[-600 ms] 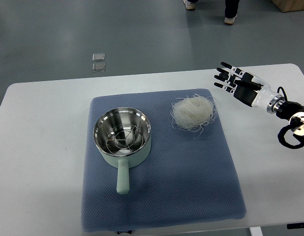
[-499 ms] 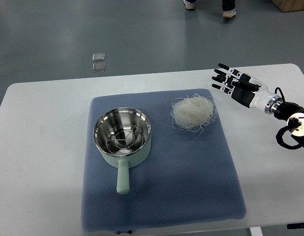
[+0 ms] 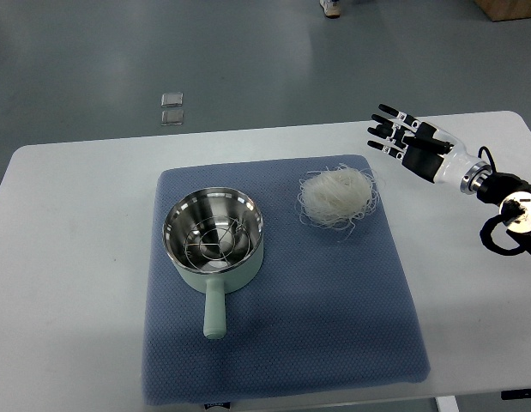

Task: Put vermicelli into pot with right hand

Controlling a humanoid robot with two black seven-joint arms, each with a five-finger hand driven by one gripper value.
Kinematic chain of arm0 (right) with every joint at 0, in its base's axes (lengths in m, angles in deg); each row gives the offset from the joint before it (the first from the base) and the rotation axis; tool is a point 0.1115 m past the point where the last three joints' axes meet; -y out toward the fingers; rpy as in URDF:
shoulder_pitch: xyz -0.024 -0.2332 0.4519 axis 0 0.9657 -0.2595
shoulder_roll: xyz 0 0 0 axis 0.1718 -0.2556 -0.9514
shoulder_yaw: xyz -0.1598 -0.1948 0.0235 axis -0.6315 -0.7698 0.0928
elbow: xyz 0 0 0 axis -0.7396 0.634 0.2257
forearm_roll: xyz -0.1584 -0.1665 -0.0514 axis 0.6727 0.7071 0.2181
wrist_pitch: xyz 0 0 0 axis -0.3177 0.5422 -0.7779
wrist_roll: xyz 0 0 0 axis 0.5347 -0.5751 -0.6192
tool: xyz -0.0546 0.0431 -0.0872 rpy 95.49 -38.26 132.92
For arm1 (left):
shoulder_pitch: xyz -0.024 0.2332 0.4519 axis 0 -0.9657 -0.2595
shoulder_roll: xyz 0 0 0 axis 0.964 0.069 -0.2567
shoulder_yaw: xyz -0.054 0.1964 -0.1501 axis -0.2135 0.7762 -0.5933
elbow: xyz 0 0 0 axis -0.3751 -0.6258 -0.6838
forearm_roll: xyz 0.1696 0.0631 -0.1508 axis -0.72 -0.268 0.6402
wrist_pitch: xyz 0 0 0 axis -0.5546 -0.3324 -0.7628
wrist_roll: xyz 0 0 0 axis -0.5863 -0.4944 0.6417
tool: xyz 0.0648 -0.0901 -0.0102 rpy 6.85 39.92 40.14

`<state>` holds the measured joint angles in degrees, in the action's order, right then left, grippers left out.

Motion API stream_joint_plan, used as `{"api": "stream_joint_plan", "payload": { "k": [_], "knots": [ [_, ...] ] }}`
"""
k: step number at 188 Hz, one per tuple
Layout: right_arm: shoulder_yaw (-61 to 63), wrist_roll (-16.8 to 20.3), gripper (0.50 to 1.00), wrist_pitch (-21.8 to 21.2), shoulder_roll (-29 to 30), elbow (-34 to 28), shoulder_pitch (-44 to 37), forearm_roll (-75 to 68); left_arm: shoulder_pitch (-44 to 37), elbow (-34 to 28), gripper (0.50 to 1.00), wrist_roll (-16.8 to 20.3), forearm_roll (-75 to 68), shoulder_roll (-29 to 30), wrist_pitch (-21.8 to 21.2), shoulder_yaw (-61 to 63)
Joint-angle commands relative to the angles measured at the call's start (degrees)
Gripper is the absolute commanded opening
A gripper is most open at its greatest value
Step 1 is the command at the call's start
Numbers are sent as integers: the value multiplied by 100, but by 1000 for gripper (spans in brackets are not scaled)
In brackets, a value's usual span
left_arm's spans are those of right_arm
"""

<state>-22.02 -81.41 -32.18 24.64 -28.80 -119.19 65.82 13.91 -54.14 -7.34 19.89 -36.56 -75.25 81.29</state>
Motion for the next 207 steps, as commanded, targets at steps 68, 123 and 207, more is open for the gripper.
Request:
{"api": "stream_joint_plan", "payload": {
  "k": [68, 123, 207],
  "knots": [
    [25, -211, 926, -133, -80, 0, -11, 919, 1, 7, 1000, 0, -1, 0, 1, 3],
    [34, -554, 926, -423, -299, 0, -126, 2114, 1, 7, 1000, 0, -1, 0, 1, -6],
    [34, -615, 924, -582, -457, -26, -301, 3846, 1, 7, 1000, 0, -1, 0, 1, -6]
  ]
}}
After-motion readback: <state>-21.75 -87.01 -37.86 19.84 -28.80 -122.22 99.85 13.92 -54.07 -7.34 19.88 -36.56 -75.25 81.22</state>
